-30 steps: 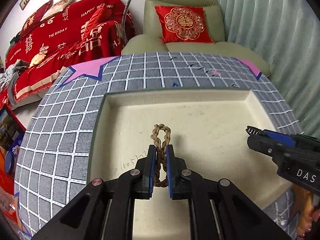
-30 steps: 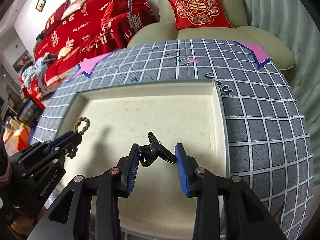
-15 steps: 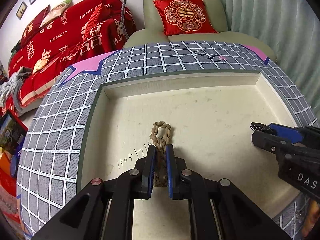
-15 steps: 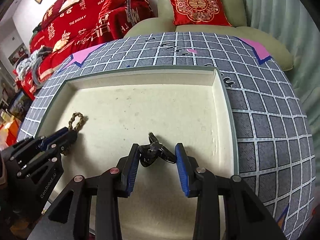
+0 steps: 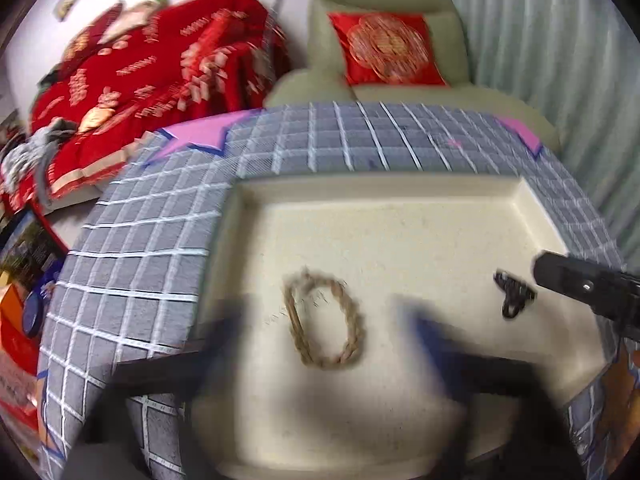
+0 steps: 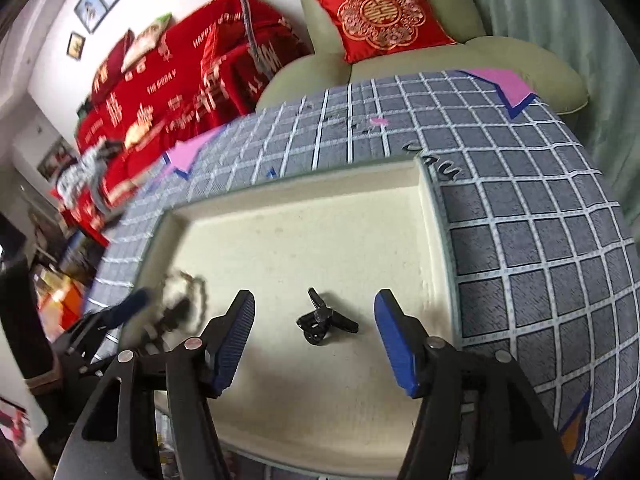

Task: Organize jewelry
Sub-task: 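Open both tools to drop the rope bracelet and black clip into the tray, then grasp the yellow cord bracelet with the left tool while the right tool grasps a silver earring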

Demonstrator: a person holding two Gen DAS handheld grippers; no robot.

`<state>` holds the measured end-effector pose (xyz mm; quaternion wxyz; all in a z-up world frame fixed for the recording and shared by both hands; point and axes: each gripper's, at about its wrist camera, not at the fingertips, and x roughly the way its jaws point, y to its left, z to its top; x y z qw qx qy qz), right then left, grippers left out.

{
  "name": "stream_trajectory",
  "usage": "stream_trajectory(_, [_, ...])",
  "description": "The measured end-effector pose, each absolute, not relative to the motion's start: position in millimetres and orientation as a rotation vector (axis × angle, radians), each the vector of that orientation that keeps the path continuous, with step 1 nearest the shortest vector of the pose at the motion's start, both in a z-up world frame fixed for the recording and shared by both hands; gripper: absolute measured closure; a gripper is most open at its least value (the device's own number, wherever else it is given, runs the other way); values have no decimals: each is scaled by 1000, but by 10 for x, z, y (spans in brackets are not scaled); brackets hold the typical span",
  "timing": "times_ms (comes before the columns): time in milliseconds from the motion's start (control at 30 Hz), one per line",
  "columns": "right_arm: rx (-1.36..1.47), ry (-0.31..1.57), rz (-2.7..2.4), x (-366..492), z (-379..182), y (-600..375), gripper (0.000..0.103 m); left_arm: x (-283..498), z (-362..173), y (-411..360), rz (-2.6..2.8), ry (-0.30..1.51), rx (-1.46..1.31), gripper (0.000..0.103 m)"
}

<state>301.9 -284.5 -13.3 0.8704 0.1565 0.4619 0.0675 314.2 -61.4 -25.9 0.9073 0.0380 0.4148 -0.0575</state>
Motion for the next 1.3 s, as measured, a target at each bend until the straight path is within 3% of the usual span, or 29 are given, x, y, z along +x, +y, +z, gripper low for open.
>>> stream_trajectory(200, [355, 943, 144, 2856, 40, -2881, 35, 3010, -82, -587, -120, 823, 74, 0])
stream_trajectory(300, [389, 931, 157, 2733, 121, -2914, 22, 2859, 49, -529, -123, 776, 77, 0])
stream_trajectory(567, [419, 863, 186, 2315, 424, -2973, 12, 2406, 301, -236, -192, 771, 25, 0])
stream_trajectory(600, [414, 855, 187, 2252, 460, -2973, 0, 2314, 309, -189, -187, 763, 32, 0])
stream_trajectory(900, [361, 859, 197, 1742, 608, -2961, 0, 1813, 81, 52, -124, 779, 123, 0])
stream_trajectory(1300, [261, 975, 101, 1280, 127, -3041, 0, 1560, -315, 9, -195, 855, 191, 0])
